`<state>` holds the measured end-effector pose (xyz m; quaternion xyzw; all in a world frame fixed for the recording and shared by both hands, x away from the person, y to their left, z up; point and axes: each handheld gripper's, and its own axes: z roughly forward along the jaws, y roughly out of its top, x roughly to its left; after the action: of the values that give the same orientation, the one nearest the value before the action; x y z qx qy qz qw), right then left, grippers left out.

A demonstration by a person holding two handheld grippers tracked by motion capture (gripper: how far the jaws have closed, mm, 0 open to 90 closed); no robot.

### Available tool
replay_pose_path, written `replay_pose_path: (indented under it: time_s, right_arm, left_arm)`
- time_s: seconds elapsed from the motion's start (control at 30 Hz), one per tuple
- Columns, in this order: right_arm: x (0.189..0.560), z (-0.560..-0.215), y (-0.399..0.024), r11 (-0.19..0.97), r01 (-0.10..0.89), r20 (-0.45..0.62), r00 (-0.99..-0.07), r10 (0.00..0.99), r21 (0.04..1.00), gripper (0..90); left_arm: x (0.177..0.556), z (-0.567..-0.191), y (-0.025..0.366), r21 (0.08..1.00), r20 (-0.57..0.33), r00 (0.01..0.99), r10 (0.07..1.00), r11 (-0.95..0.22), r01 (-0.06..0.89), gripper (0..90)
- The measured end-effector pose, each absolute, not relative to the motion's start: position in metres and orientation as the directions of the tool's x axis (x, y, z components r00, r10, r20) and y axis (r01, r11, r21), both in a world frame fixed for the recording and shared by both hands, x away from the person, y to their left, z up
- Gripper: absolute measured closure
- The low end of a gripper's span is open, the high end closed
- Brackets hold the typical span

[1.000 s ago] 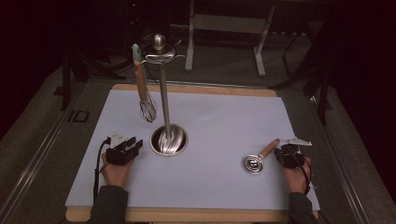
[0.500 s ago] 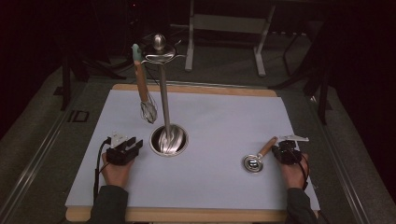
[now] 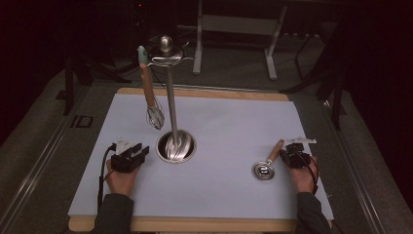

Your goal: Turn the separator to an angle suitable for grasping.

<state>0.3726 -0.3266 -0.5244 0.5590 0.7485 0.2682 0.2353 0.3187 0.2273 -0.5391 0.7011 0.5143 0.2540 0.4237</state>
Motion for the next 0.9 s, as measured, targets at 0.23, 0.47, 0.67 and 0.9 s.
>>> replay_pose_path:
  time_s: [0.23, 0.47, 0.67, 0.9]
  right_arm:
    - [0.376, -0.524, -0.319, 0.246, 0.708, -0.057, -0.28, 0.958, 0.662, 90.0]
    - [0.378, -0.524, -0.313, 0.265, 0.704, -0.066, -0.297, 0.953, 0.659, 90.0]
    - [0.379, -0.524, -0.307, 0.278, 0.702, -0.072, -0.308, 0.949, 0.656, 90.0]
    - [0.38, -0.524, -0.302, 0.289, 0.698, -0.076, -0.32, 0.944, 0.655, 90.0]
  left_arm:
    - [0.319, -0.539, 0.227, 0.855, -0.079, 0.343, 0.936, -0.113, 0.506, 63.3]
    - [0.319, -0.539, 0.227, 0.855, -0.078, 0.343, 0.936, -0.114, 0.506, 63.3]
    - [0.319, -0.539, 0.227, 0.855, -0.078, 0.344, 0.936, -0.115, 0.506, 63.2]
    - [0.319, -0.539, 0.227, 0.854, -0.077, 0.345, 0.935, -0.116, 0.507, 63.2]
